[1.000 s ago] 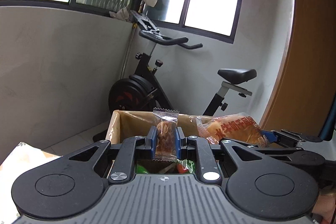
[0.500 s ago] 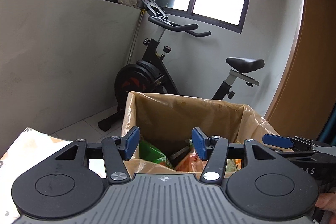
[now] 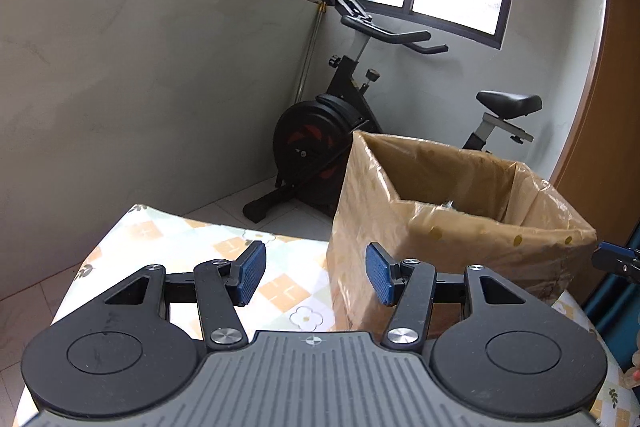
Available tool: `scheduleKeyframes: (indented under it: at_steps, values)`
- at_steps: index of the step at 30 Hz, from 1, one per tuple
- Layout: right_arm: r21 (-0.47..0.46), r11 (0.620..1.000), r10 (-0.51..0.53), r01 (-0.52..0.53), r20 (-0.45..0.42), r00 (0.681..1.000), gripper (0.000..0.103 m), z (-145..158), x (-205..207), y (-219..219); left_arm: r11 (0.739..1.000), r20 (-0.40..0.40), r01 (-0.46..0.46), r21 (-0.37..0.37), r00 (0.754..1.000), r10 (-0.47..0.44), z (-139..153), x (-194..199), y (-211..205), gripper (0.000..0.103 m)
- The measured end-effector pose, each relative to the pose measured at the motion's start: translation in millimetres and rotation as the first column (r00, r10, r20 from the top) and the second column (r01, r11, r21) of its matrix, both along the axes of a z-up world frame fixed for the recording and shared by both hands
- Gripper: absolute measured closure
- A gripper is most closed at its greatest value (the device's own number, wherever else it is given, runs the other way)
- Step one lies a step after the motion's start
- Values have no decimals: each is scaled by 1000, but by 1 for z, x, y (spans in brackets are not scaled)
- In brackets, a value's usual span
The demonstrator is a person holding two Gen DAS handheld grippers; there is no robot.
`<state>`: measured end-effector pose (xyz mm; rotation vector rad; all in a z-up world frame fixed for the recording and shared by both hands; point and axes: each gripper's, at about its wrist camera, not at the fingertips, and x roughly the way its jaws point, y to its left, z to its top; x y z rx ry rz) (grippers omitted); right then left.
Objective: Organize snacks
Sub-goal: 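Move both grippers back to the pile and lower the right gripper onto the orange chip bag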
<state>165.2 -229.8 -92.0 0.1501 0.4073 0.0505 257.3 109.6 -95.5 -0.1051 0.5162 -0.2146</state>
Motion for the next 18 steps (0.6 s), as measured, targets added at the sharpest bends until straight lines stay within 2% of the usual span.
scheduleKeyframes:
  at_steps: [6, 10, 14, 18]
  values:
    - [20, 1000, -6, 8, -117, 993, 23, -46, -15, 12, 999, -64, -19, -33, 998, 16, -37, -22, 5, 45]
    - [-10, 998, 56, -59, -206, 977, 26, -79, -18, 36, 997, -124, -31, -67, 992, 22, -66, -39, 2, 45]
    - [-90, 984, 124, -152, -256, 959, 28, -107, -17, 64, 995, -169, -54, -80, 985, 40, -87, -53, -5, 45]
    - [-198, 952, 165, -233, -308, 937, 27, -124, -5, 84, 996, -202, -46, -72, 979, 31, -102, -61, -13, 45]
